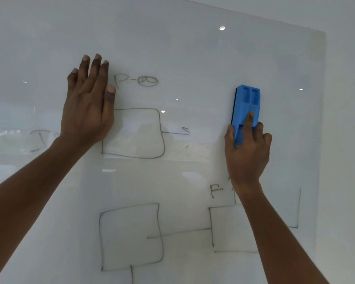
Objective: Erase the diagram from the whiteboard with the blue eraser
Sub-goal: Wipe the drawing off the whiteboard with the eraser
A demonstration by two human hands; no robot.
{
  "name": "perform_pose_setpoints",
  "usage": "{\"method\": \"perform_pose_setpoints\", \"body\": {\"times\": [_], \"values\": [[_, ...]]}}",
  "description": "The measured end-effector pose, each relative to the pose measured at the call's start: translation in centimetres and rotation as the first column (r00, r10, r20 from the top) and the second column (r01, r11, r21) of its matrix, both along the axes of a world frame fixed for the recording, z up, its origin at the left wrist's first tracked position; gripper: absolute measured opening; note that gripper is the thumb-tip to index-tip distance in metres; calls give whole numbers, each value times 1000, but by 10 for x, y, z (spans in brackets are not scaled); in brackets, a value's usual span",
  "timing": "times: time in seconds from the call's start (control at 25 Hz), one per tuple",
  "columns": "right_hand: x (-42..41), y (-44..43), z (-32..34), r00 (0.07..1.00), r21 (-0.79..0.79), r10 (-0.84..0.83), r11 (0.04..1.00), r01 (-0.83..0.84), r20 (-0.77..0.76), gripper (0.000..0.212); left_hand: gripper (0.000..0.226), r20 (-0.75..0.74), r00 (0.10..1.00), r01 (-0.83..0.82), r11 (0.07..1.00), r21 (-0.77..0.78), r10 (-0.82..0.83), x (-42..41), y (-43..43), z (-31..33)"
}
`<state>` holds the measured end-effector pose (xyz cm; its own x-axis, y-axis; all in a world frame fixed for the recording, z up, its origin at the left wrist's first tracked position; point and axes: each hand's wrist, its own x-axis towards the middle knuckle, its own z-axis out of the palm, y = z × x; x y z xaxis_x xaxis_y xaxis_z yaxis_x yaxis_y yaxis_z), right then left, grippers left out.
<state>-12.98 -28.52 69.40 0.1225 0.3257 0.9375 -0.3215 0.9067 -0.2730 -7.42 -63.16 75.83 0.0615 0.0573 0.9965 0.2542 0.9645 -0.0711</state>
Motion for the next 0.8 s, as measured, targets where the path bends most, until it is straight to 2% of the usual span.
{"method": "perform_pose_setpoints", "body": {"times": [0.24,0.36,0.48,0.6,0.8], "values": [[4,9,0,998,57,-52,997,51,24,57,60,76,995,-67,997,-39,70,4,-1,-75],[9,12,0,998,62,32,997,-36,59,58,64,130,990,-53,998,21,50,-3,-7,-82],[15,18,10,982,35,180,983,-182,54,56,64,80,993,-86,996,22,84,-12,-9,-85],[19,19,26,975,36,221,975,-220,-18,54,65,51,994,-99,995,15,99,-16,-11,-85],[23,-13,37,961,-160,277,948,-275,-12,66,67,55,993,-109,994,9,108,-16,-11,-84]]}}
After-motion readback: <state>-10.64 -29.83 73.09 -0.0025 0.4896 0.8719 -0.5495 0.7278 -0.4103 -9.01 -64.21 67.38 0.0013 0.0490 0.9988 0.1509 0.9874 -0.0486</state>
